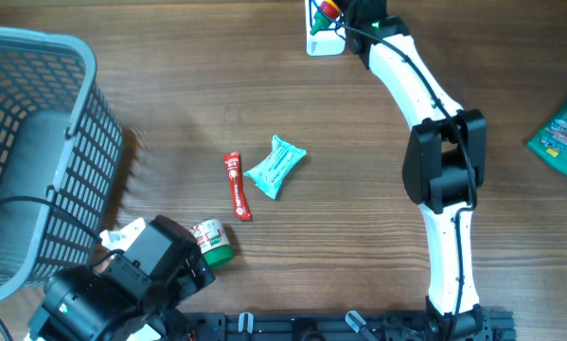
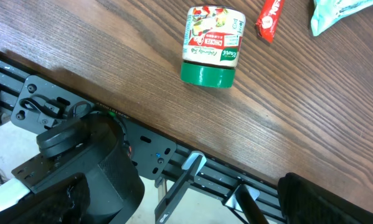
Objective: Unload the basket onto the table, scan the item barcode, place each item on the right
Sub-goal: 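Carry the red sauce bottle up to the white scanner, then move the bottle to the right edge and release it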
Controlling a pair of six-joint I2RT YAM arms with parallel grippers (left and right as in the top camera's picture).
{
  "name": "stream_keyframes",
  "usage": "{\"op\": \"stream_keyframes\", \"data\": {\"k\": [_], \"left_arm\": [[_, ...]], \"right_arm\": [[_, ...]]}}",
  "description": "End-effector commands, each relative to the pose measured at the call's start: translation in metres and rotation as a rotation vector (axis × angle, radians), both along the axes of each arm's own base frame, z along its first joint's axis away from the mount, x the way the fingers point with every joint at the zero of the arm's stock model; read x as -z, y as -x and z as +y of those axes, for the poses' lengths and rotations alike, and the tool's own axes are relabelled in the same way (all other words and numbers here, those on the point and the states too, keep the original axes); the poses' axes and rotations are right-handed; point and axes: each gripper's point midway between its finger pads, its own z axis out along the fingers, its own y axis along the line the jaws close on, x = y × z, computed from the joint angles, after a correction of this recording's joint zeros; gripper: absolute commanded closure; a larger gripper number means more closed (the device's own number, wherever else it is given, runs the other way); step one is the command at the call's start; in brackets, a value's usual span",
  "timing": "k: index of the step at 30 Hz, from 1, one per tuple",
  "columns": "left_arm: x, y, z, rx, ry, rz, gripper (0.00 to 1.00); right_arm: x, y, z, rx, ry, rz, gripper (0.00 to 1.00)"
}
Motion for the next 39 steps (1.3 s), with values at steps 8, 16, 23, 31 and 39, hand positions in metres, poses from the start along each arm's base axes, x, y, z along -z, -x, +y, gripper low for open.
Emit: {"op": "stream_keyframes", "data": {"k": [8,16,23,31,39], "left_arm": [[0.0,0.0,0.001,-0.015,0.0,-0.005,0.0],[0.0,0.0,0.001,-0.015,0.0,-0.005,0.0],[0.0,0.0,0.001,-0.015,0.0,-0.005,0.0],[0.0,0.0,0.001,-0.015,0.0,-0.005,0.0],[0.0,0.0,0.001,-0.015,0.0,-0.005,0.0]], "right_arm": [[-0.005,0.008,0.006,-0.042,0.033,0.062,0.64],[-0.031,0.049,-0.226,0.314,0.081,0.276,0.63],[0.022,0.122,-0.402,0.557,0.129,0.513,0.63],[0.085,0.178,-0.481,0.581,0.178,0.721,0.55],[0.127,0.234,-0.481,0.618,0.278,0.975,0.38]]}}
